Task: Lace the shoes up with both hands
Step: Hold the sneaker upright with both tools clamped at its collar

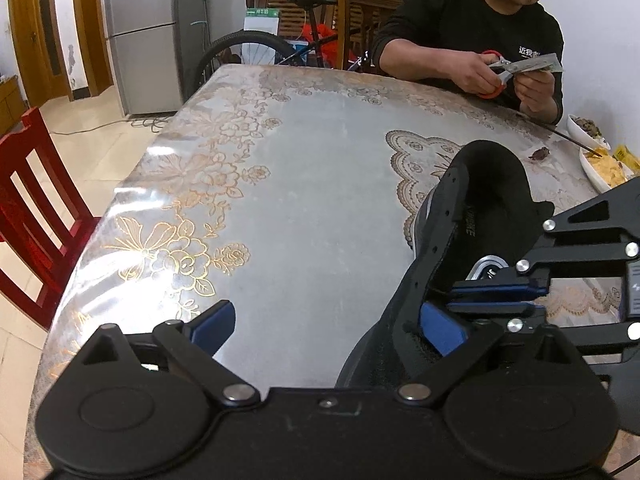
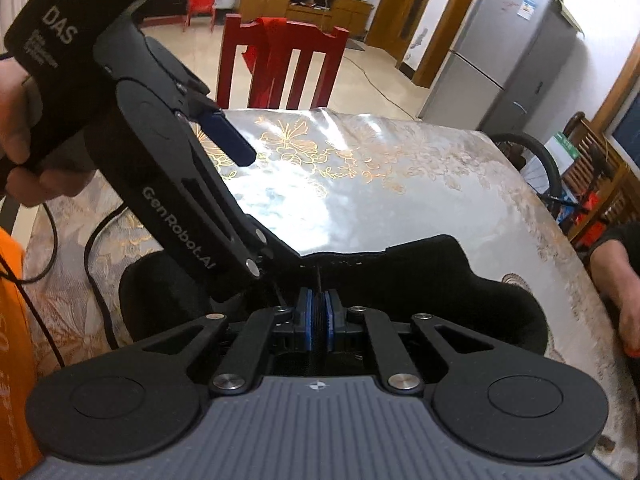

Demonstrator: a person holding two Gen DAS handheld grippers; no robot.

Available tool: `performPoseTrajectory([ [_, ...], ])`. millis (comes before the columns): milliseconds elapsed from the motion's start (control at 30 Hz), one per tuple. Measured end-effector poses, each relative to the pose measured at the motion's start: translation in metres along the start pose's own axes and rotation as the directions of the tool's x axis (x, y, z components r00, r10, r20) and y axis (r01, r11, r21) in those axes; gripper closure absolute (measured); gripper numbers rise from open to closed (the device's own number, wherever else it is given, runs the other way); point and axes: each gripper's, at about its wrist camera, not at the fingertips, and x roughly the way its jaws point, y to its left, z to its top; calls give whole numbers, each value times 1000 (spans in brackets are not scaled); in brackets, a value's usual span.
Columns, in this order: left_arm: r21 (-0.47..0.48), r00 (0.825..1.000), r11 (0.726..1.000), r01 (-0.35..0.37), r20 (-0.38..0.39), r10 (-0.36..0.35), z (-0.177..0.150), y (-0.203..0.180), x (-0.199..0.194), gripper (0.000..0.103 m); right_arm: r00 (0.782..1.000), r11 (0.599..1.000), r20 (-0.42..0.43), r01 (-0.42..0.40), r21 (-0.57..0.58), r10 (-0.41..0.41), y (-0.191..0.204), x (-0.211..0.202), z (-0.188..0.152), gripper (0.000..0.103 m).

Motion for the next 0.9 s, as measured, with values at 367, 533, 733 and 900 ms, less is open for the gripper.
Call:
performPoseTrajectory([
  [367, -16, 998, 998, -63, -2, 63, 0, 8, 2, 5, 998, 999, -56, 37, -36, -39, 10, 16, 9, 96],
  [533, -75, 1000, 997, 13, -7, -13, -1, 24, -3, 10, 998, 998, -49, 43, -45, -45, 9, 13, 7, 96],
  [733, 30, 996, 996, 80, 20, -81, 1, 3, -7, 10, 998, 998, -30, 55, -44, -57, 10, 7, 1, 96],
  [900, 21, 999, 999, 50, 0, -50, 4, -1, 10, 9, 997, 996, -31, 67, -58, -69, 11, 8, 1, 96],
])
